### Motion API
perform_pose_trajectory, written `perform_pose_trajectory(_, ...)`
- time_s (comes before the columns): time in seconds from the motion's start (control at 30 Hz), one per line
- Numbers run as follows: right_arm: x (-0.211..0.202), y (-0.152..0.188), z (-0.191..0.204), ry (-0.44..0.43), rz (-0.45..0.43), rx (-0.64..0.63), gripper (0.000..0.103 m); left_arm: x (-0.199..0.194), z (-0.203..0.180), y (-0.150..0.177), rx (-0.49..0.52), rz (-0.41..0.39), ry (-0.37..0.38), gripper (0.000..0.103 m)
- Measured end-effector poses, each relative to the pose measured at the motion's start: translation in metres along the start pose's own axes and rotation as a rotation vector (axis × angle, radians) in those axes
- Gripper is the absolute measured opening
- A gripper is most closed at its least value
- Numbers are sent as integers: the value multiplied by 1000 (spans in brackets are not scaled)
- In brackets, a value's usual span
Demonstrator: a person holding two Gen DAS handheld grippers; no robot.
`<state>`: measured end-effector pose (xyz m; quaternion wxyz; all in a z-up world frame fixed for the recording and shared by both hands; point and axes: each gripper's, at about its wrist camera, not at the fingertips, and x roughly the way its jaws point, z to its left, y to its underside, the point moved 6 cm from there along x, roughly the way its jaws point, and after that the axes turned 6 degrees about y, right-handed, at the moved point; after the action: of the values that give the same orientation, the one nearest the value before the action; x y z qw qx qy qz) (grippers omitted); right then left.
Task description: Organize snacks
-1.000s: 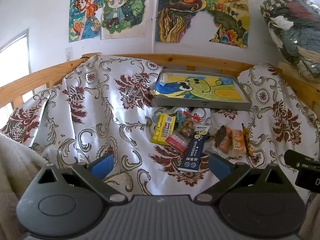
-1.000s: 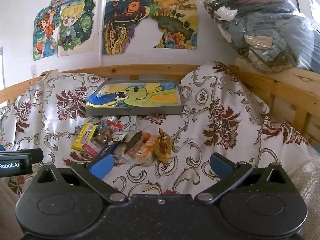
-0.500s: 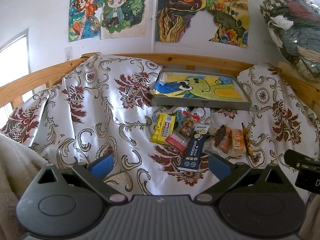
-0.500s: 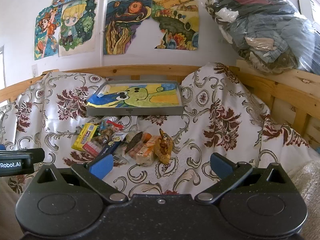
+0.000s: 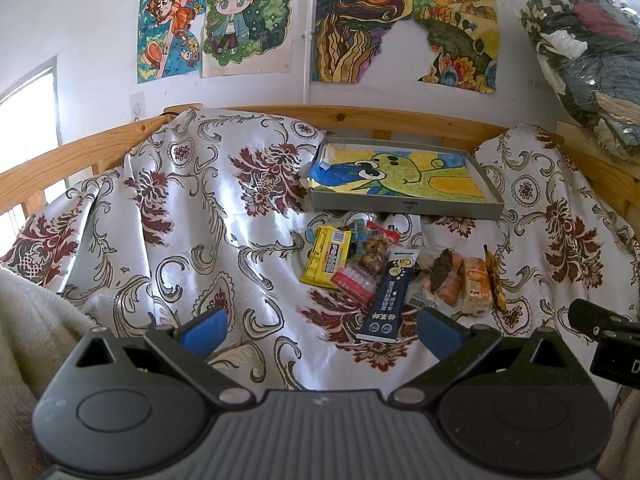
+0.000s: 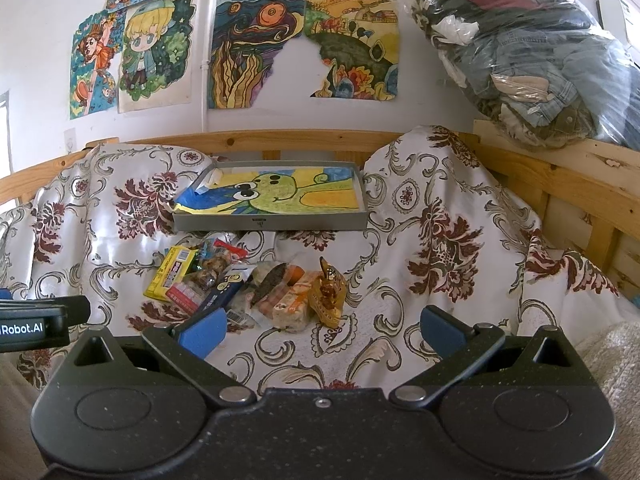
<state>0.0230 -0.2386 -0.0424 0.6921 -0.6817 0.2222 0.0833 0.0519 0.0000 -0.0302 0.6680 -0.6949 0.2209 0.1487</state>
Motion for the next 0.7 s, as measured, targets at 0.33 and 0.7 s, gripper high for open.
perform_pose_trajectory(0.33, 0, 0, 0, 0, 0, -1, 102, 0, 0, 0, 0, 0, -1, 103)
perform_pose_trajectory(0.7, 0, 0, -1, 1, 0, -2, 102, 0, 0, 0, 0, 1, 0, 103)
